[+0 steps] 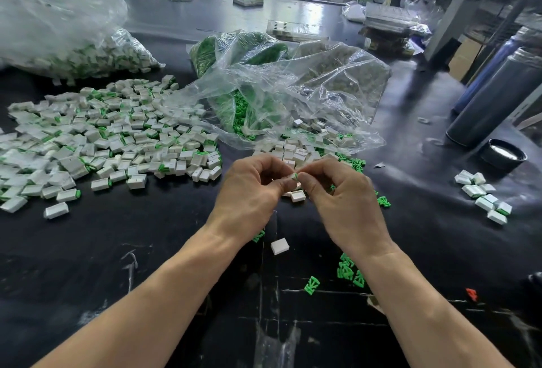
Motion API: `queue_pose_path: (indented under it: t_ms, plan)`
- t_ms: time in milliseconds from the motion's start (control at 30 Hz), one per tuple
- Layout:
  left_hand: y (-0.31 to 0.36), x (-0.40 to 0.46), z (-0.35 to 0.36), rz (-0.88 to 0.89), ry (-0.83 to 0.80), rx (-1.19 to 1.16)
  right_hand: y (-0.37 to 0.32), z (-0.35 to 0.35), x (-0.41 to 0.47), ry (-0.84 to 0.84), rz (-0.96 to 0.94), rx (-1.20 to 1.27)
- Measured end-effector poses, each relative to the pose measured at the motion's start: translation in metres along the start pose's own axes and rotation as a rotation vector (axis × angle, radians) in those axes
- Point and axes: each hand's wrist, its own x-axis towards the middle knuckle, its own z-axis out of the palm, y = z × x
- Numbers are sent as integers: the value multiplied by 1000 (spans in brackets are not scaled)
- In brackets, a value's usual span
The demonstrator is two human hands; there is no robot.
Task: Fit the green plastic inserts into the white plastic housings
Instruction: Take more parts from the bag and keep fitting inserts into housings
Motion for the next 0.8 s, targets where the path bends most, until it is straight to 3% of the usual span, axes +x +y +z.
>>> queue_pose_path:
  t_ms: [167, 367, 800]
  plan:
    - [-1, 1, -4, 44, -25, 82, -3, -7, 0, -65, -50, -75]
    - [-1, 2, 0, 42, -21, 74, -3, -2, 0, 5, -31, -93]
    - [3, -1, -3, -39, -50, -36, 5, -1, 2, -99, 119, 189]
